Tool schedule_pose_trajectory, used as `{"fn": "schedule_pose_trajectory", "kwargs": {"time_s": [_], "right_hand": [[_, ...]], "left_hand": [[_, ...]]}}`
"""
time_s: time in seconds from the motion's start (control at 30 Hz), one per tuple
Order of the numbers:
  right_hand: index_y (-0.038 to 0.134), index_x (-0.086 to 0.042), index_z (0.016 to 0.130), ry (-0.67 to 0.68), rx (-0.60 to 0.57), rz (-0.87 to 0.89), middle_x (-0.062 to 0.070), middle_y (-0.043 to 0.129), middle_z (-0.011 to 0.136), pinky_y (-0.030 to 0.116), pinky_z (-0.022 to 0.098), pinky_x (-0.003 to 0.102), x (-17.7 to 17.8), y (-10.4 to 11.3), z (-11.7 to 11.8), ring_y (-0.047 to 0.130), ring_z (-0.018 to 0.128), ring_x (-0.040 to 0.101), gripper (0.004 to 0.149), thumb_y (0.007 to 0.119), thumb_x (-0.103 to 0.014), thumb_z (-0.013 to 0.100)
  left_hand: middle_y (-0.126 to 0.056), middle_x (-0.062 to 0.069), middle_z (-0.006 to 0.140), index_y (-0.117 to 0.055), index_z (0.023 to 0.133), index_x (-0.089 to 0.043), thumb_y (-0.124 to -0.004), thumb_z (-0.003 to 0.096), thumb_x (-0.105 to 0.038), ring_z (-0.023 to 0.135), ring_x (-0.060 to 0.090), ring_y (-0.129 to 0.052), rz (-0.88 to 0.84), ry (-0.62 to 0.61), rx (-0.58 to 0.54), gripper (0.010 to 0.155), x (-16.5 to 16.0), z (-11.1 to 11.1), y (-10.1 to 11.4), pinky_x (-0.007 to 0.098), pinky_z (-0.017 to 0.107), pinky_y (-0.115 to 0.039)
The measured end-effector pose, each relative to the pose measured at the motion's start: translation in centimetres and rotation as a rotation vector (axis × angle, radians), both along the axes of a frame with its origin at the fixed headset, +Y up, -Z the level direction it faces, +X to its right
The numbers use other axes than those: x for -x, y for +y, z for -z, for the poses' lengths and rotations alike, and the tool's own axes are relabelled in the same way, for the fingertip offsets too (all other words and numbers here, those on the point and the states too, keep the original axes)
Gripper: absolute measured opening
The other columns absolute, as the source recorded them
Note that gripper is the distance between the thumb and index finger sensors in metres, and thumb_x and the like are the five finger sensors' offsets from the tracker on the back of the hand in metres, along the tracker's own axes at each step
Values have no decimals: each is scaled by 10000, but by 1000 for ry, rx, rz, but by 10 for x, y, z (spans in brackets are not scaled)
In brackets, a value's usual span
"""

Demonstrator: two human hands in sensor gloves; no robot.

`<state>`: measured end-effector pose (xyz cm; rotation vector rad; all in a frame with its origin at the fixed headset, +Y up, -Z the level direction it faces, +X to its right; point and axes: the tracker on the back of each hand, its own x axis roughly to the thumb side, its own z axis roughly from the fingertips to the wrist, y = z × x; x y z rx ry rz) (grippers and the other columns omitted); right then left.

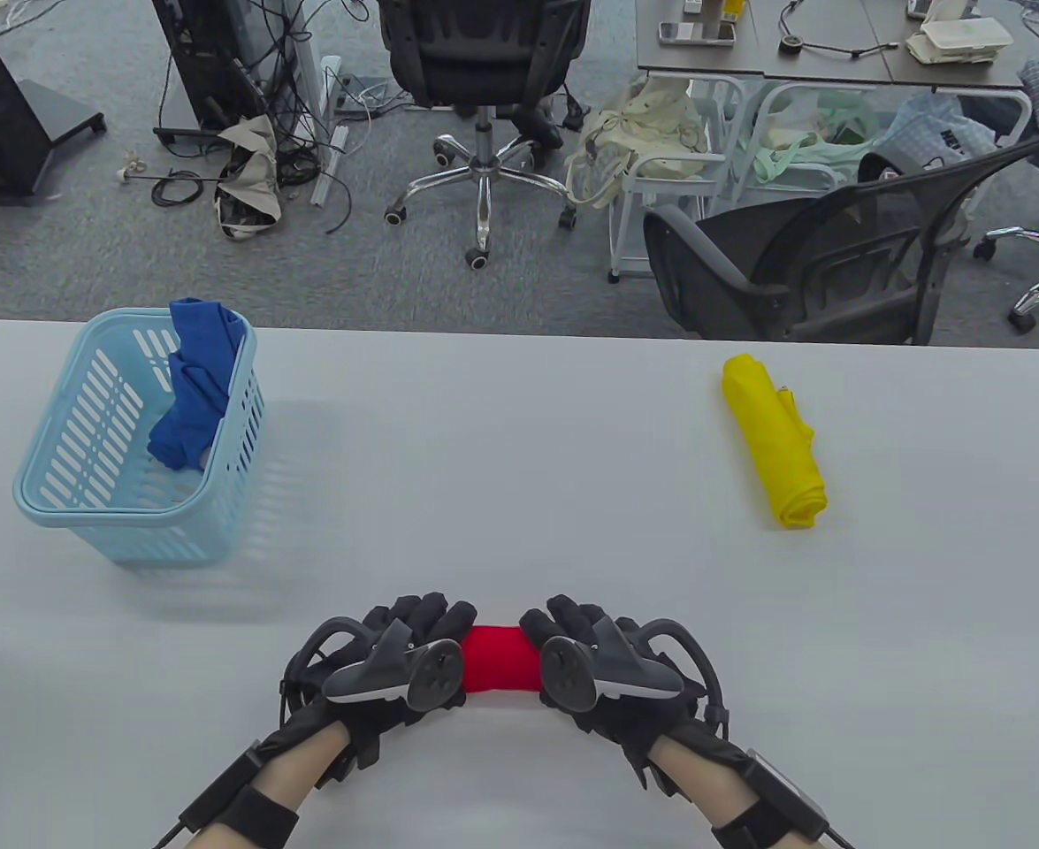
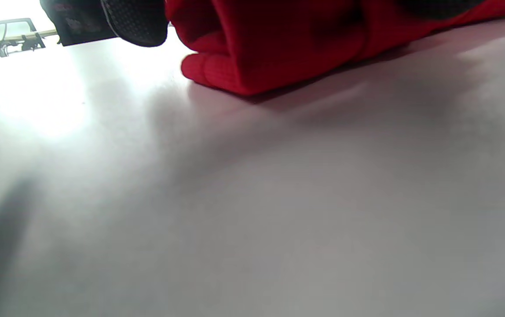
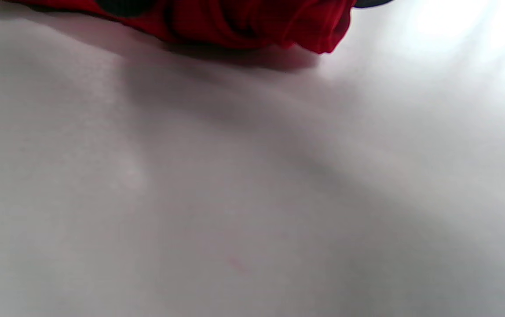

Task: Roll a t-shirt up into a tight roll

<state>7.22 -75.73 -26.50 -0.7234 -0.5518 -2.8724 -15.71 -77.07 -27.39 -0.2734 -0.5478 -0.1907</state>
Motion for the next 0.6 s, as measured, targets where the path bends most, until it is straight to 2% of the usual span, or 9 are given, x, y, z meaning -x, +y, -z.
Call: {"fn": "schedule_pose_trajectory", "kwargs": {"time_s": [0.1,0.23,0.37,0.5,0.6], "right_hand": [[17,-228,1164,-121,-28,-20,192,215,1240,489,751,610,-27,1,15,430,1173,430,809,551,-529,637],[26,-164,1171,-397,-85,-62,237,255,1223,522,739,593,-78,0,39,492,1143,451,822,529,-546,645],[78,-96,1182,-642,-150,-105,251,346,1208,568,710,571,-125,-1,49,635,1054,448,838,508,-575,645],[169,-57,1192,-761,-185,-118,237,468,1179,630,673,539,-149,8,49,749,972,405,861,462,-629,620],[218,-67,1195,-757,-213,-36,235,447,1190,611,686,557,-156,32,40,684,1028,430,827,480,-602,622]], "left_hand": [[-448,153,1224,-207,1149,-202,-475,515,-603,1092,381,-609,-65,30,-148,797,16,1,15,589,766,-607],[-449,162,1223,-237,1150,-197,-464,533,-563,1094,391,-602,-155,99,-173,752,34,1,29,587,770,-600],[-430,165,1228,-228,1151,-194,-465,531,-567,1101,396,-586,-153,111,-193,761,37,1,34,583,778,-588],[-410,166,1232,-217,1151,-196,-465,529,-573,1106,397,-574,-131,107,-200,769,36,1,33,581,782,-582],[-399,172,1234,-220,1151,-197,-465,528,-575,1107,407,-564,-123,113,-207,769,36,0,35,589,778,-582]]}}
